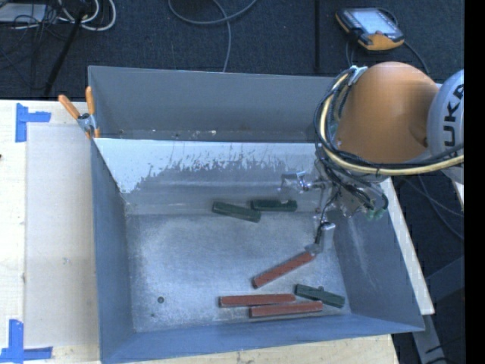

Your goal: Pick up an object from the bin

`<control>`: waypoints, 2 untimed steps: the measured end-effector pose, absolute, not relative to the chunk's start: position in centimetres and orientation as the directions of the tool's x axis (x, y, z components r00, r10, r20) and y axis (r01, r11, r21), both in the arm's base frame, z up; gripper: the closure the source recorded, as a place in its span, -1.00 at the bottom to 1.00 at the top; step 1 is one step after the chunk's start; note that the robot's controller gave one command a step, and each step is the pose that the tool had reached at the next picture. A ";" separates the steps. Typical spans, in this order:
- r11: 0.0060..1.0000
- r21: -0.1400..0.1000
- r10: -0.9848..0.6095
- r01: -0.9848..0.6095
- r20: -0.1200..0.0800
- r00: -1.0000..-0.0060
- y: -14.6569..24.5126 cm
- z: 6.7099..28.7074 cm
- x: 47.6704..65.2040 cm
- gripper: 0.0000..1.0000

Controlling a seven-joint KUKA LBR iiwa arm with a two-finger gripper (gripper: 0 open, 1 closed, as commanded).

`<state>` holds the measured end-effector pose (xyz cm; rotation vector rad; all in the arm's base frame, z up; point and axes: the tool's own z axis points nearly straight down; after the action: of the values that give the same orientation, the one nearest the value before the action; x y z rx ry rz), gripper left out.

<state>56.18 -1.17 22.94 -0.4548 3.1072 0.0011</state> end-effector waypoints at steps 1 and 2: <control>0.958 0.001 -0.286 -0.286 -0.001 -0.958 -1.2 22.9 56.2 -1.00; 0.931 -0.002 -0.364 -0.364 -0.005 -0.931 -1.1 19.7 55.9 -1.00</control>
Offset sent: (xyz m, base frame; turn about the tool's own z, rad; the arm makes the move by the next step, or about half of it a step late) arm -0.0113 -0.0010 -0.1067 -0.2422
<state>55.91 -1.12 19.67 -0.5805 3.0823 -0.0014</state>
